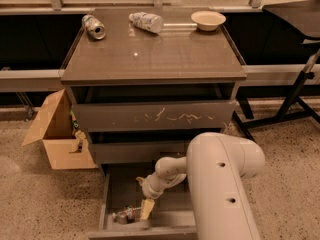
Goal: Pick water bottle from bottom drawer and place on counter
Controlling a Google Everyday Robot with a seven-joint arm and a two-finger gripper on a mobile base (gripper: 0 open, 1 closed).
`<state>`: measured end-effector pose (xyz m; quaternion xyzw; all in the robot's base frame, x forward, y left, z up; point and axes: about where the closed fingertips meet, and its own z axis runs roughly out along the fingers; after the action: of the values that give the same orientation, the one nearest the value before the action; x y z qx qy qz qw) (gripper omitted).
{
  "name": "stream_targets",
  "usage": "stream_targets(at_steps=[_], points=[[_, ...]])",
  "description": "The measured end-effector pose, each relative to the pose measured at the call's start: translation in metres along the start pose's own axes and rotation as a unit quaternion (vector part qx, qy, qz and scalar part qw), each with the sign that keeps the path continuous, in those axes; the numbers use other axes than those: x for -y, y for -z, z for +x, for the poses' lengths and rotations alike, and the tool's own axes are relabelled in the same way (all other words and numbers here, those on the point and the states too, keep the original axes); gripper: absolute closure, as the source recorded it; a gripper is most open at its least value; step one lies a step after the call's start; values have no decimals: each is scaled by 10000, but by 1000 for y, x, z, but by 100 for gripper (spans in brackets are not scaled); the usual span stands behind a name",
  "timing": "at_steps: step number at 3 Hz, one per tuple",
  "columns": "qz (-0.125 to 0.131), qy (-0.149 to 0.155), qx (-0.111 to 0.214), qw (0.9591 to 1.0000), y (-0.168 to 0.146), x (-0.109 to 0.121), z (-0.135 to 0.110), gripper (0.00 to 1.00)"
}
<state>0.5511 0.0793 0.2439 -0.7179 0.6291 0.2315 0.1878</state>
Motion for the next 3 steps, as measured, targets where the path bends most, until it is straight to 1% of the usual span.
stream_targets(at_steps=[1,2,3], points=[[28,-15,17,10000,-30,9,10,0],[-32,-3,30,10000,-59,16,16,0],[-199,27,-57,9998,-91,20,23,0]])
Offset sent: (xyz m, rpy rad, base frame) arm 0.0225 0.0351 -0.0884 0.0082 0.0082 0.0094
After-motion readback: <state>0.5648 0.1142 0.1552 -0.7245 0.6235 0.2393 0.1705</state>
